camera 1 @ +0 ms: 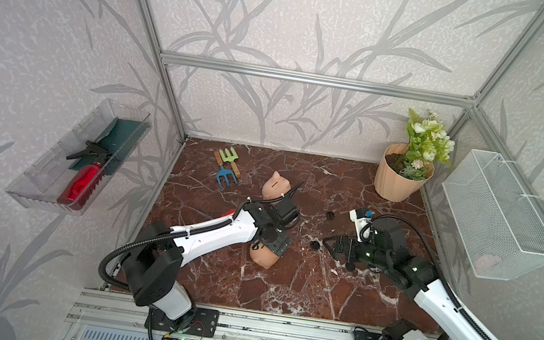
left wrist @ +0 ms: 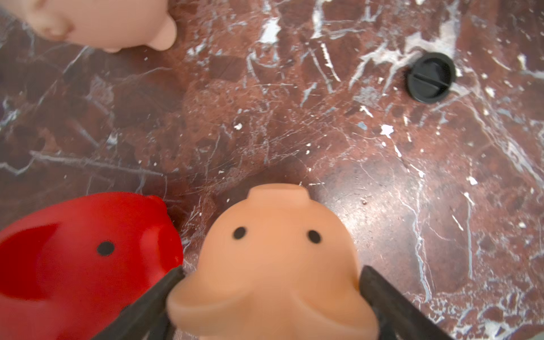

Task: Close piggy banks
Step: Turn over the piggy bank at the center of the board.

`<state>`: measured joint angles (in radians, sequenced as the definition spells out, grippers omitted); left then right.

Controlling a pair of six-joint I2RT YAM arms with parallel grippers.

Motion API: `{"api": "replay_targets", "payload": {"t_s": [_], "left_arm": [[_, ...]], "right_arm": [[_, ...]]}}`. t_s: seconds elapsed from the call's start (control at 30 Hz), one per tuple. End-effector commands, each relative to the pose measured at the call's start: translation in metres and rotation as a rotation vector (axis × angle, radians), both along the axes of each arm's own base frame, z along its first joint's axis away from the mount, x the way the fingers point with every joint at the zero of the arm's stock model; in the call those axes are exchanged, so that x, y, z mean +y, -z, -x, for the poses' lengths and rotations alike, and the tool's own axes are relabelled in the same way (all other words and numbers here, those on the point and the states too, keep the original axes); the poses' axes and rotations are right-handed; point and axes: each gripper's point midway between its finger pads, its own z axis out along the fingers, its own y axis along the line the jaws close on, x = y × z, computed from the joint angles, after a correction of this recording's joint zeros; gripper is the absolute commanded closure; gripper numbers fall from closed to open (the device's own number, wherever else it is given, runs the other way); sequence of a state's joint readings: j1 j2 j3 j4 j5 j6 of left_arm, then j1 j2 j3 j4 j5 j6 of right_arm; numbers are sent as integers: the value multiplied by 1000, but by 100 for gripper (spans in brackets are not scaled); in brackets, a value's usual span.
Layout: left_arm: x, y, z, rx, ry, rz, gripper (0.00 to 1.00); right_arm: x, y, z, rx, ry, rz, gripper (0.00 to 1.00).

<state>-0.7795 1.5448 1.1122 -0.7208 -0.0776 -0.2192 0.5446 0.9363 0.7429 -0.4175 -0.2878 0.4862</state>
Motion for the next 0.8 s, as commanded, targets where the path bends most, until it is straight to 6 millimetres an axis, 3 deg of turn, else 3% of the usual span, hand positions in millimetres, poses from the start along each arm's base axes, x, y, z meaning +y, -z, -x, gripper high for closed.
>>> {"api": "replay_targets", "payload": {"t_s": [0.0,0.23,0.77], "left_arm": [[-7,-7,-1,9,11,55,16],[-5,-7,-2,31,-28,95,21],[-32,-24,-10,149,-75,470,21]], "right_arm": [[-1,2,4,14,3,6,1],[-2,5,4,21,4,13,1],[-3,14,6,51,3,37,1]]}}
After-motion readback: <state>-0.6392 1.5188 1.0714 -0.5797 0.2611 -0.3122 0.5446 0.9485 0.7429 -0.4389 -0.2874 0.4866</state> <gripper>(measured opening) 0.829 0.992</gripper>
